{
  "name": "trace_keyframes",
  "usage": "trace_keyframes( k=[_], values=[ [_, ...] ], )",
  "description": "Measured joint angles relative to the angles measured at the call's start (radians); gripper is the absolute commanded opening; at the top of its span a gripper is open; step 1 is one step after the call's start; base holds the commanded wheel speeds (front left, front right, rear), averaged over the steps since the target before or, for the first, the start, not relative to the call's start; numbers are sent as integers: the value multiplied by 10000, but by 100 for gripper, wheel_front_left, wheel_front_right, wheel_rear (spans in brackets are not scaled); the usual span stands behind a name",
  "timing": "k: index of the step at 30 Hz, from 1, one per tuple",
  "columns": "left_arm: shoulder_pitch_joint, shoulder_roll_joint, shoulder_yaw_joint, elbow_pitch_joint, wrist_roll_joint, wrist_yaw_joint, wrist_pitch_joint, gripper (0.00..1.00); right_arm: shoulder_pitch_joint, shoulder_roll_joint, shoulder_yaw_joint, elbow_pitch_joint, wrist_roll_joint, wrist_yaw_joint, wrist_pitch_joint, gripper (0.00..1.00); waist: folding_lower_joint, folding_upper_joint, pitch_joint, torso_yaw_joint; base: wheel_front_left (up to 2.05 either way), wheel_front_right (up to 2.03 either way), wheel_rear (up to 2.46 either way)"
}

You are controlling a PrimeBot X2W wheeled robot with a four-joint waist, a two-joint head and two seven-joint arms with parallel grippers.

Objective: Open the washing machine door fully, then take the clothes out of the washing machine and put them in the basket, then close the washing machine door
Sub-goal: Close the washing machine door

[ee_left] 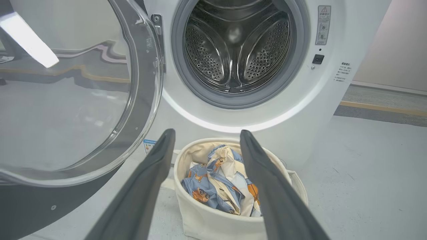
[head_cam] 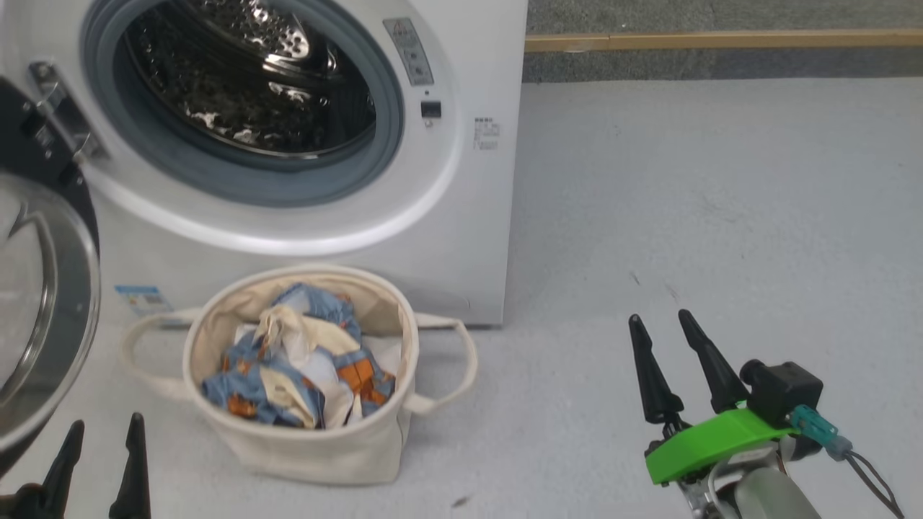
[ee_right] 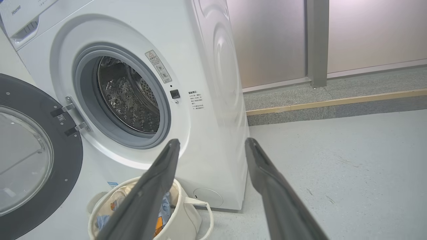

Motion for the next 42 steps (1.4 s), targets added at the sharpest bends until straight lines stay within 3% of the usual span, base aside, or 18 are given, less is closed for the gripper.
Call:
trace_keyframes(
  k=[10,18,42],
  values=[
    [-2,-92,215,36,249,102,0,100,121,8,15,0,0,0,0,100,0,0,51,169,-88,88,0],
    [-81,-257,420,-38,569,190,0,100,120,8,23,56,0,0,2,100,0,0,26,804,-2,2,0],
    [-64,-430,1020,-219,713,625,117,100,443,21,500,313,441,0,2,100,0,0,-692,4786,0,0,0]
  ],
)
